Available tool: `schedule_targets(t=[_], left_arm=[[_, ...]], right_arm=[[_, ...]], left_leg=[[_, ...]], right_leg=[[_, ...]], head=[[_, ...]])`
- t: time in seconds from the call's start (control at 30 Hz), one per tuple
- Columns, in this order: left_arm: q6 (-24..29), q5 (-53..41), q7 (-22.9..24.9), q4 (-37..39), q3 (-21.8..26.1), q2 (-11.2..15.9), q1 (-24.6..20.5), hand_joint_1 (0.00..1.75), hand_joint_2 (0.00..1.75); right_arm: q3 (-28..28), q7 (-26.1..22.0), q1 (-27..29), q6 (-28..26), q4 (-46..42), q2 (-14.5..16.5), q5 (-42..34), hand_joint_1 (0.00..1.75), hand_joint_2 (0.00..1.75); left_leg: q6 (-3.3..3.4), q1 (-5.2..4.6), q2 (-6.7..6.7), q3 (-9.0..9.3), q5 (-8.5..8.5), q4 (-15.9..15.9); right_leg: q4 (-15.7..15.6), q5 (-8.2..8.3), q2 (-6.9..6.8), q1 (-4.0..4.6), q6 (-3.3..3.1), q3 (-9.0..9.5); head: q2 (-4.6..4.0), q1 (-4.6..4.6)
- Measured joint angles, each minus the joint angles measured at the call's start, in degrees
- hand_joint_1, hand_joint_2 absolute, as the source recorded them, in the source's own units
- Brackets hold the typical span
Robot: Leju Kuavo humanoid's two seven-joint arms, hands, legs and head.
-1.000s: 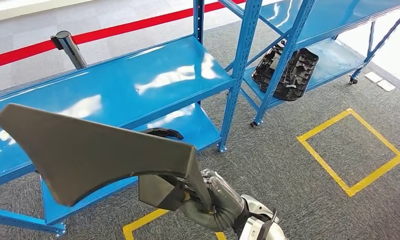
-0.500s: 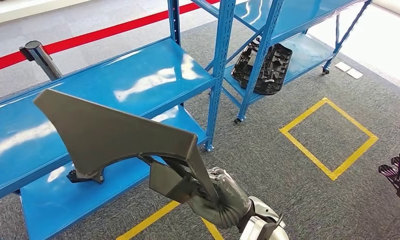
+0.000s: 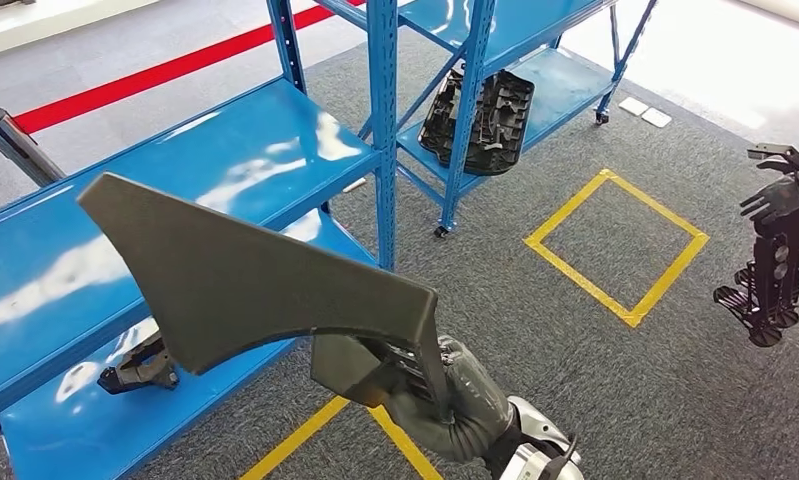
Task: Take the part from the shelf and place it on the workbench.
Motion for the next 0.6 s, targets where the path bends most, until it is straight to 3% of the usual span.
schedule_targets(t=[0.07, 0.17, 0.2, 0.23, 0.27, 0.3, 0.37, 0.43, 0.47, 0.53, 0.6], left_arm=[[0.0, 0.0, 0.0, 0.0, 0.0, 0.0, -0.1, 0.0, 1.75], [0.0, 0.4, 0.1, 0.0, 0.0, 0.0, 0.1, 0.0, 1.75], [0.0, 0.5, 0.2, 0.0, 0.0, 0.0, 0.2, 0.0, 1.75], [0.0, 0.5, 0.2, 0.0, 0.1, 0.0, 0.2, 0.0, 1.75], [0.0, 0.6, 0.3, 0.0, 0.1, 0.0, 0.2, 0.0, 1.75], [0.0, 0.6, 0.3, 0.0, 0.1, 0.0, 0.2, 0.0, 1.75], [0.0, 0.7, 0.5, 0.0, 0.1, -0.1, 0.2, 0.0, 1.75], [0.0, 0.6, 0.6, 0.0, 0.1, -0.1, 0.2, 0.0, 1.75], [0.0, 0.6, 0.7, 0.0, 0.1, -0.1, 0.2, 0.0, 1.75], [0.0, 0.5, 1.0, 0.0, 0.1, -0.1, 0.1, 0.0, 1.75], [0.0, 0.4, 1.2, 0.0, 0.1, -0.1, 0.0, 0.0, 1.75]], right_arm=[[-0.1, -0.1, 0.2, 0.0, -0.4, 0.0, 0.0, 1.75, 1.75], [-0.2, -0.4, 0.4, 0.0, -0.7, 0.1, -0.1, 1.75, 1.75], [-0.2, -0.5, 0.4, 0.0, -0.7, 0.1, -0.2, 1.75, 1.75], [-0.3, -0.6, 0.5, 0.0, -0.7, 0.1, -0.4, 1.75, 1.75], [-0.3, -0.7, 0.6, 0.0, -0.7, 0.1, -0.6, 1.75, 1.75], [-0.5, -0.8, 0.7, 0.1, -0.7, 0.1, -0.8, 1.75, 1.75], [-0.7, -1.0, 0.7, 0.2, -0.7, 0.1, -1.2, 1.75, 1.75], [-0.9, -1.1, 0.8, 0.4, -0.8, 0.0, -1.5, 1.75, 1.75], [-1.0, -1.1, 0.8, 0.5, -0.8, 0.0, -1.7, 1.75, 1.75], [-1.4, -1.2, 0.8, 0.8, -0.8, 0.0, -2.0, 1.75, 1.75], [-1.7, -1.2, 0.6, 1.0, -0.8, 0.0, -2.2, 1.75, 1.75]], left_leg=[[-0.45, 0.12, -1.09, -0.34, -1.33, 1.4], [-0.51, 0.03, -3.48, -4.89, -6.4, 11.6], [-0.5, -0.02, -3.73, -6.44, -7.29, 14.8], [-0.47, -0.05, -3.82, -7.16, -7.07, 16.0], [-0.42, -0.04, -3.9, -6.82, -5.7, 14.9], [-0.38, 0.01, -4.18, -5.53, -3.54, 11.6], [-0.29, 0.24, -6.11, -2.44, -0.11, 4.1], [-0.04, 0.28, -7.7, -1.2, 0.58, 0.9], [0.21, 0.15, -7.67, -1.19, 0.52, 0.7], [0.94, 0.22, -6.77, -1.13, 0.69, 0.6], [1.57, 0.46, -5.59, -1.0, 0.83, 0.3]], right_leg=[[-0.3, 0.12, 0.7, -0.28, -0.8, 0.21], [-0.4, 0.05, 1.84, -0.33, -1.61, 0.46], [-0.4, 0.01, 2.35, -0.26, -1.68, 0.52], [-0.4, -0.01, 2.87, -0.2, -1.7, 0.6], [-0.4, -0.05, 3.44, -0.17, -1.7, 0.72], [-0.3, -0.12, 4.01, -0.2, -1.64, 0.88], [0.0, -0.34, 5.07, -0.19, -1.28, 0.97], [0.2, -0.36, 5.9, -0.17, -0.69, 0.7], [0.1, -0.24, 6.3, -0.19, -0.37, 0.54], [0.2, -0.28, 6.41, -0.34, 0.15, 0.32], [3.2, -2.11, 4.98, -0.29, 0.54, -1.19]], head=[[0.0, -0.01], [0.0, -0.04], [0.0, -0.04], [0.0, -0.04], [0.0, -0.04], [0.0, -0.04], [0.0, -0.04], [0.0, -0.01], [0.0, 0.01], [0.0, 0.04], [0.0, 0.1]])
